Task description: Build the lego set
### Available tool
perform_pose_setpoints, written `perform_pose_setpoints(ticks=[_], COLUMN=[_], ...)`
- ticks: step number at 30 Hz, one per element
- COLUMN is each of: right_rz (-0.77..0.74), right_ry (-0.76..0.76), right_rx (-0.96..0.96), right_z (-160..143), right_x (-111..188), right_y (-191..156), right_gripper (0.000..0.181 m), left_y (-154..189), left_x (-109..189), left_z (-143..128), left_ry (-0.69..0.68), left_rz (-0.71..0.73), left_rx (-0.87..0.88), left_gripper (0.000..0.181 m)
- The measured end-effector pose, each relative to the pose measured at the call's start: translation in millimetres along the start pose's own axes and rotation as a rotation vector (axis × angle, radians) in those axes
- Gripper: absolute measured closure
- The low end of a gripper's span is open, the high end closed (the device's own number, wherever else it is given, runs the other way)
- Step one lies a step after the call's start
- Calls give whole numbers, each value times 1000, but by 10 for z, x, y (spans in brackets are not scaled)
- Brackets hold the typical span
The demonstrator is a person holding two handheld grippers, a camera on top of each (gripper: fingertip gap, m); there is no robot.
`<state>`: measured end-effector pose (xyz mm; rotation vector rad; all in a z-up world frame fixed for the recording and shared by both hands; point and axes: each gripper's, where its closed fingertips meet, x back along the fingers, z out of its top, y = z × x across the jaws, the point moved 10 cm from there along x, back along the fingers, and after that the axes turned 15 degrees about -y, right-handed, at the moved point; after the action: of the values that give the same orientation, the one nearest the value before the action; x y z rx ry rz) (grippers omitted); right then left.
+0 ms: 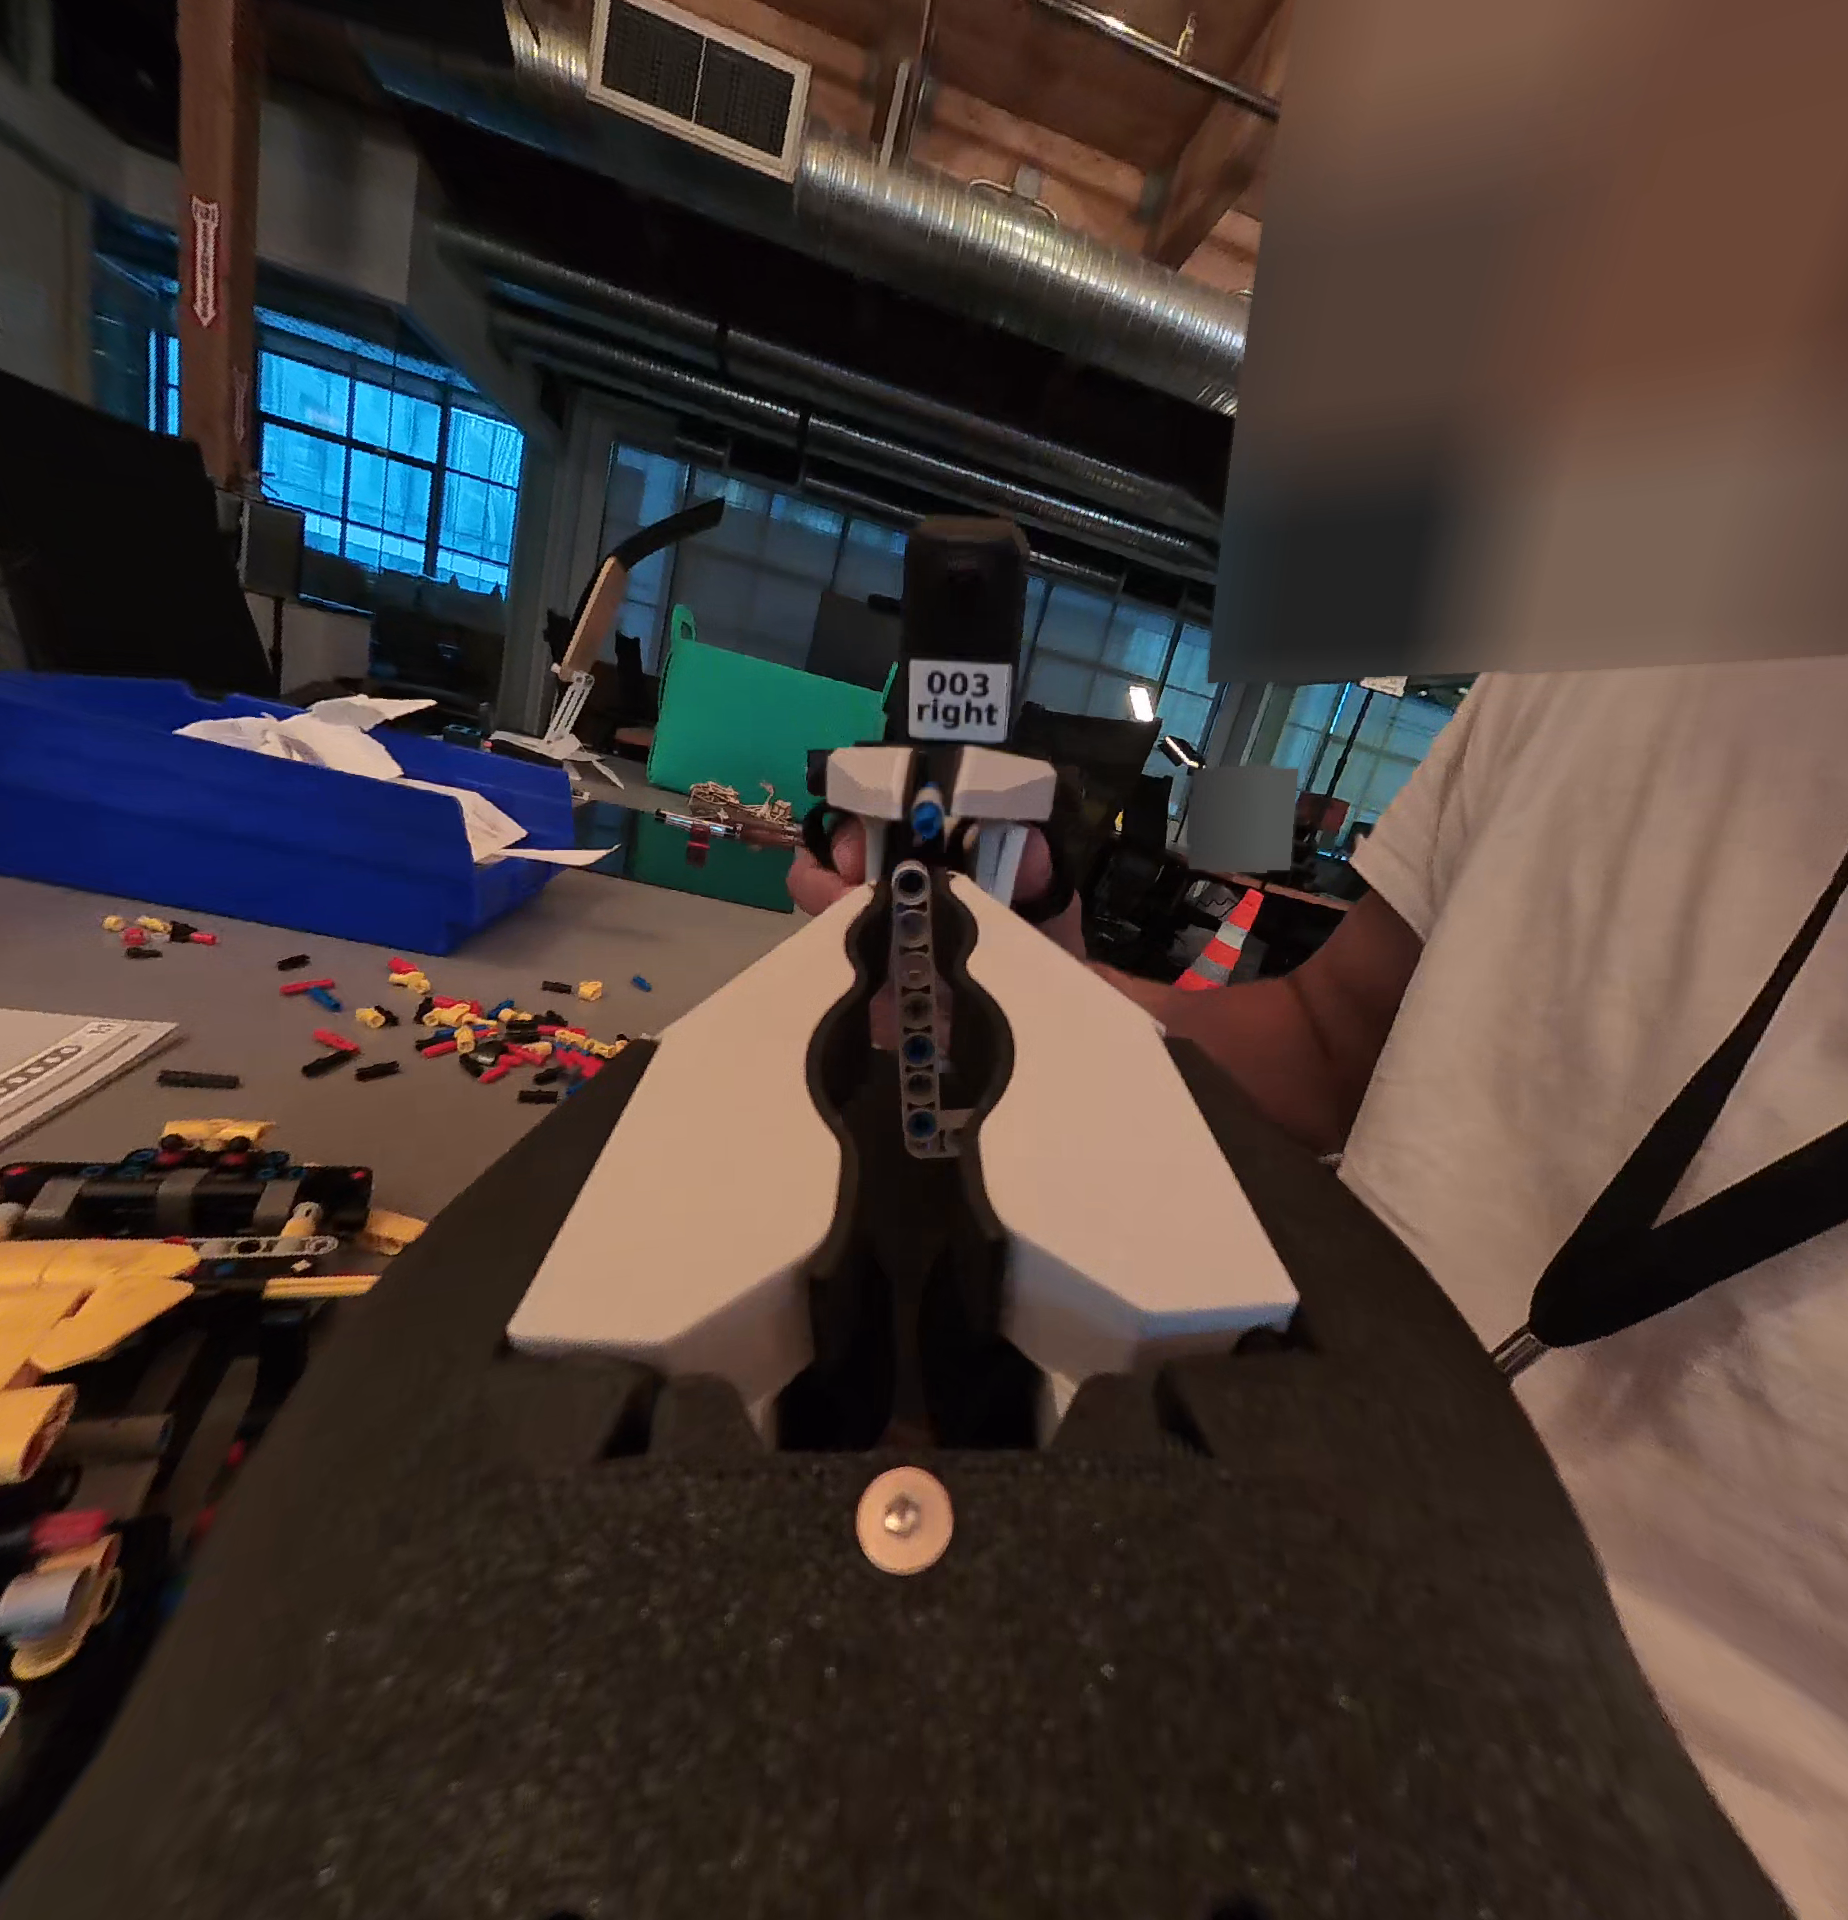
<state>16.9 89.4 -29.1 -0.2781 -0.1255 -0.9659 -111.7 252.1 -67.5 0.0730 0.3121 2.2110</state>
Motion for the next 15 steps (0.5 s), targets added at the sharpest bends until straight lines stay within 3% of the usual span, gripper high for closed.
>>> perform_pose_setpoints(ticks=[15], right_rz=[2], right_ry=[50], right_rx=[-18], right_z=[-92], right_x=[-197], right_y=[53], right_gripper=[175], left_y=[-20], left_x=[37], left_z=[23], left_ry=[39], left_rz=[-1], left_rx=[21], left_gripper=[174])
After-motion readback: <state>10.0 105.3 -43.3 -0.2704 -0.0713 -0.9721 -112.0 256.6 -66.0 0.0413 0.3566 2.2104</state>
